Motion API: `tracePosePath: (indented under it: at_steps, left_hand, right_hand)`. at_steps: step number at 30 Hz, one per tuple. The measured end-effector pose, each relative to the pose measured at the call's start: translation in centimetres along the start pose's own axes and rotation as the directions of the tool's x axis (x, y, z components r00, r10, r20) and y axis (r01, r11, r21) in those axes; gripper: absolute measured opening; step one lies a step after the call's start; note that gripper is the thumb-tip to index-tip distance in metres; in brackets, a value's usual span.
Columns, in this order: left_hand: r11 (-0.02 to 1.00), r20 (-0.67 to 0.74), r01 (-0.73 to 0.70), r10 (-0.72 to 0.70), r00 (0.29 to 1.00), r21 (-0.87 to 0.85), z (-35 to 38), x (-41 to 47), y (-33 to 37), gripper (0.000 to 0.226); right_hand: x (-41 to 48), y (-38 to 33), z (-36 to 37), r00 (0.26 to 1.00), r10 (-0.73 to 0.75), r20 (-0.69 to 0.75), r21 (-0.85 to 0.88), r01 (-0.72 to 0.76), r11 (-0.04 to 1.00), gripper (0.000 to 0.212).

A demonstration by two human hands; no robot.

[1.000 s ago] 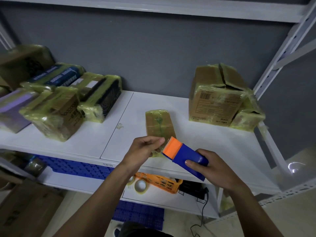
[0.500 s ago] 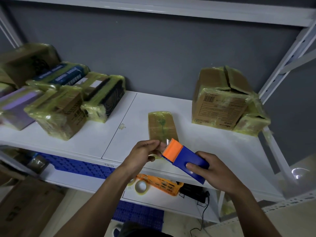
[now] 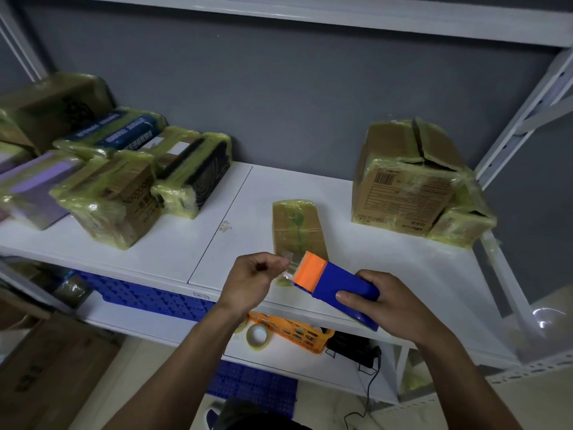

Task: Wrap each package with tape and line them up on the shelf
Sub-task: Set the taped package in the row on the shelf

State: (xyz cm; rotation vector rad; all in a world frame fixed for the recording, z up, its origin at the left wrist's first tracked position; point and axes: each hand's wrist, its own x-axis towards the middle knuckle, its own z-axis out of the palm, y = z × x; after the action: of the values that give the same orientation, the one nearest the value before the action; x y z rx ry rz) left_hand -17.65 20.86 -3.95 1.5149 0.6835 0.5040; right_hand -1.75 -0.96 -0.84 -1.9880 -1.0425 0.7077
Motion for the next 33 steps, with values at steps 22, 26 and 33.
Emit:
tracePosePath:
  at_steps: [22,26,33]
  left_hand:
    - [0.989,-0.330,0.114,-0.138,0.934,-0.092,-2.0,1.0,-5.0,0.011]
    - [0.980,-0.321,0.153,-0.186,0.929,-0.126,-1.4,1.7,-6.2,0.005]
    - [0.960,-0.318,0.242,-0.274,0.908,-0.137,-0.3,3.3,-7.1,0.011]
  right_hand:
    - [3.1,-3.7,1.2,0.979,0.021,-0.201,-0.406,-0.103,0.908,0.055]
    - [4.6,-4.3,1.4,0.981,0.025,-0.194,-0.512,-0.123,0.850,0.056]
    - [6.7,-4.4,1.9,0.975,0.100,-0.198,-0.617,-0.204,0.760,0.060]
